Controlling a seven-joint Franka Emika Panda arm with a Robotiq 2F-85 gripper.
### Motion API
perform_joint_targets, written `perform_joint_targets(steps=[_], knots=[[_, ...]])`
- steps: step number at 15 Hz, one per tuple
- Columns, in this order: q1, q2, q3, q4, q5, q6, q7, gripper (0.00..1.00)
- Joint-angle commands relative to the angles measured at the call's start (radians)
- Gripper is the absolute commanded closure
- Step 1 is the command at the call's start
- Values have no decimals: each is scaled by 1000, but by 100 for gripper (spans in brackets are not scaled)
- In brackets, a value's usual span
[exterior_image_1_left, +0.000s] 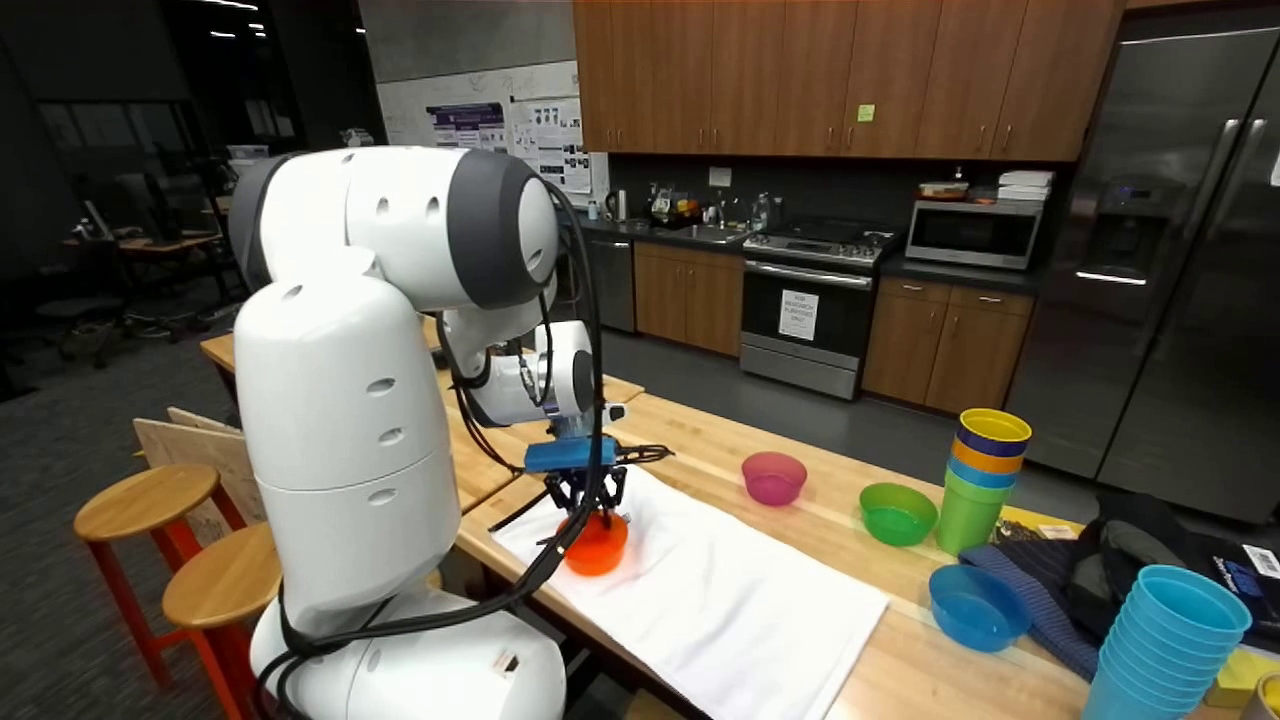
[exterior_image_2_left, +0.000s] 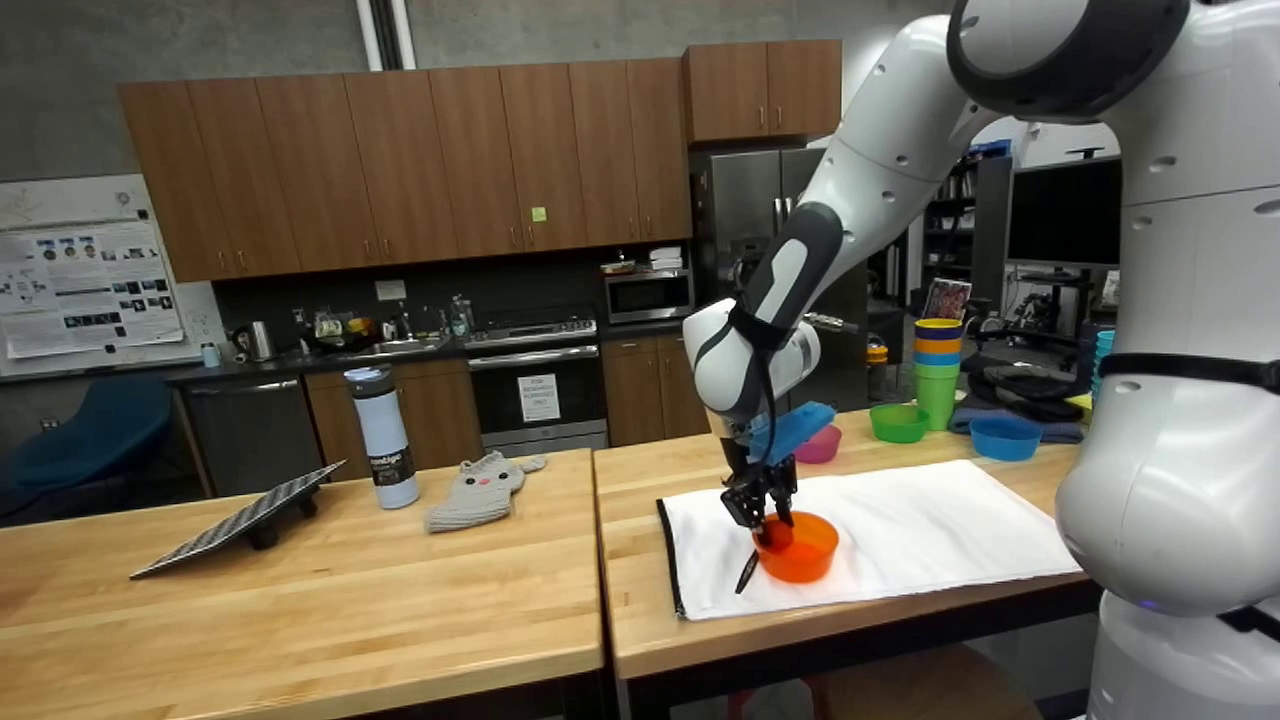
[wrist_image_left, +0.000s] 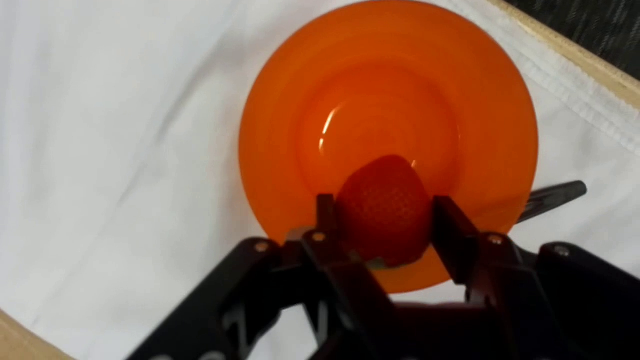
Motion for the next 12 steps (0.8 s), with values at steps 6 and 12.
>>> perform_joint_targets(steps=[6,12], knots=[[-8,-194,-13,-100,90,22,-84,76],[-57,-343,-63,-152,75,18,-57,76]])
